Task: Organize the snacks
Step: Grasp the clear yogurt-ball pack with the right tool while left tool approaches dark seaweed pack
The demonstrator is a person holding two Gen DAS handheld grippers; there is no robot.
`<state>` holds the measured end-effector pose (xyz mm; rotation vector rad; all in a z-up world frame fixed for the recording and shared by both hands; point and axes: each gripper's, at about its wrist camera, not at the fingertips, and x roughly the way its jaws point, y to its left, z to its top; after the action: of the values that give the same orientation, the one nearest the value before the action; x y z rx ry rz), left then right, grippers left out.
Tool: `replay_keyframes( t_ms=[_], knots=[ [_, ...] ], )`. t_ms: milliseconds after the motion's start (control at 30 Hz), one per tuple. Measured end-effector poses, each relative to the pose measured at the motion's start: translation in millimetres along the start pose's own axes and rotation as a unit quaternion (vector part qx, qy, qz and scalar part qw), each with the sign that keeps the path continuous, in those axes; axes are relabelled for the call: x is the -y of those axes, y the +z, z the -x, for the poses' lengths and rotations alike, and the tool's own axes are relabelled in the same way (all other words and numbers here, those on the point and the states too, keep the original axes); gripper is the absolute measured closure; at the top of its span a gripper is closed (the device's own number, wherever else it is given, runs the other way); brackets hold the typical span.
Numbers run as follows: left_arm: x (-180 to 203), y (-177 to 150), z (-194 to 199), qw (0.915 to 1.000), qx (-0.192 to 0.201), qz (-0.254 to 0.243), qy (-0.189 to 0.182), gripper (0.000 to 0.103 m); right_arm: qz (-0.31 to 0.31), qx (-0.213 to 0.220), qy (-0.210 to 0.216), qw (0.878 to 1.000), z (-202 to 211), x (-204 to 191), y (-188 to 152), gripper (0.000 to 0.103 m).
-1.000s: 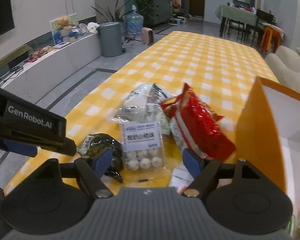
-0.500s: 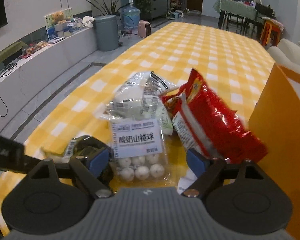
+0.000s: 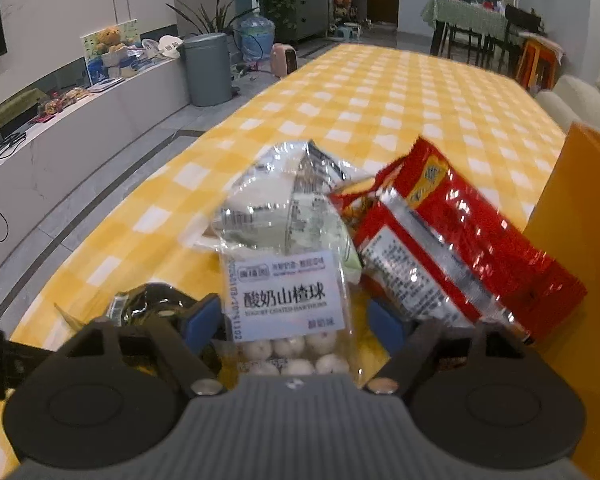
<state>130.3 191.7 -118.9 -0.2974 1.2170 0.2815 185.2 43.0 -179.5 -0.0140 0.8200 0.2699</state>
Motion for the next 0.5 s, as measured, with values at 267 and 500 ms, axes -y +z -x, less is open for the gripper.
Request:
replay_keyframes(
  t_ms=[267,500],
  knots=[
    [1,-1,1,0.9999,-0.003,0.003,-0.012,0.021,-0.018,-0.004,0.011,1.0,6,4,-2,0.046],
    [1,-2,7,0.9998,0.002,0.005,-0.019,0.021,-0.001,-0.01,0.019,1.0,18,1,-9,0.048]
  ],
)
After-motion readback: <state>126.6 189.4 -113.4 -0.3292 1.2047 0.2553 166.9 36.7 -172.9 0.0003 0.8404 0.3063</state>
